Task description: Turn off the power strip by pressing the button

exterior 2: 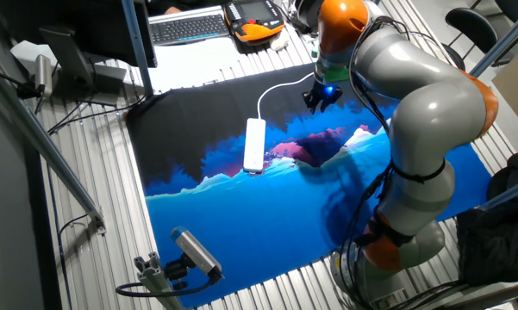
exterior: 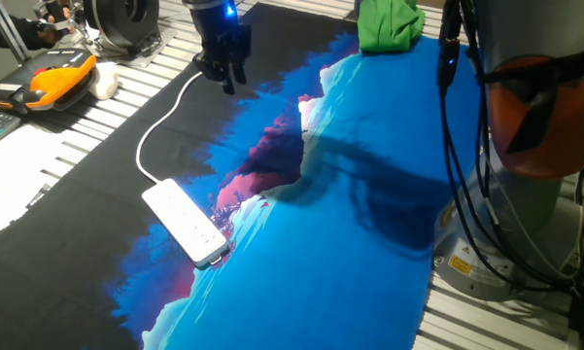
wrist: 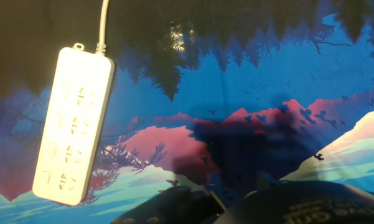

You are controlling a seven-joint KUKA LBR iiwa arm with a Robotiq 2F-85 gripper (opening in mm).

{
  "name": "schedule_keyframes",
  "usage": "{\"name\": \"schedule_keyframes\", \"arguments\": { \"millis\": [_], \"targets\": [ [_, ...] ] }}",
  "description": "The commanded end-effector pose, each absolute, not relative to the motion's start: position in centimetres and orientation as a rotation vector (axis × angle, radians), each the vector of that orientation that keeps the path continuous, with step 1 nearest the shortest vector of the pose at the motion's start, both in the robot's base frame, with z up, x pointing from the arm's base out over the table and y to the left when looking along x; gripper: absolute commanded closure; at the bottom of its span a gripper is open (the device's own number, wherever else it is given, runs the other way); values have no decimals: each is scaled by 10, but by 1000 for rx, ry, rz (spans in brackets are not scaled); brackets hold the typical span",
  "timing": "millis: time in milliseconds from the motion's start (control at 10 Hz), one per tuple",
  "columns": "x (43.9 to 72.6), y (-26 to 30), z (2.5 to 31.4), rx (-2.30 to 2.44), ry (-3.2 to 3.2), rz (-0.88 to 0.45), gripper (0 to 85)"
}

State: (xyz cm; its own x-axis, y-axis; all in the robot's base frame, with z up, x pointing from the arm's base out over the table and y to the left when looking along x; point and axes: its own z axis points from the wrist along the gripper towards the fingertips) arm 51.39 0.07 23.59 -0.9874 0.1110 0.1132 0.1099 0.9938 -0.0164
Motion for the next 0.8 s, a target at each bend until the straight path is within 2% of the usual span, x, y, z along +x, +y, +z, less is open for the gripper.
{"name": "schedule_keyframes", "arguments": {
  "millis": [0,700],
  "targets": [
    [514,1,236,-167,-3023,16,850],
    [514,1,236,-197,-3025,16,850]
  ]
}}
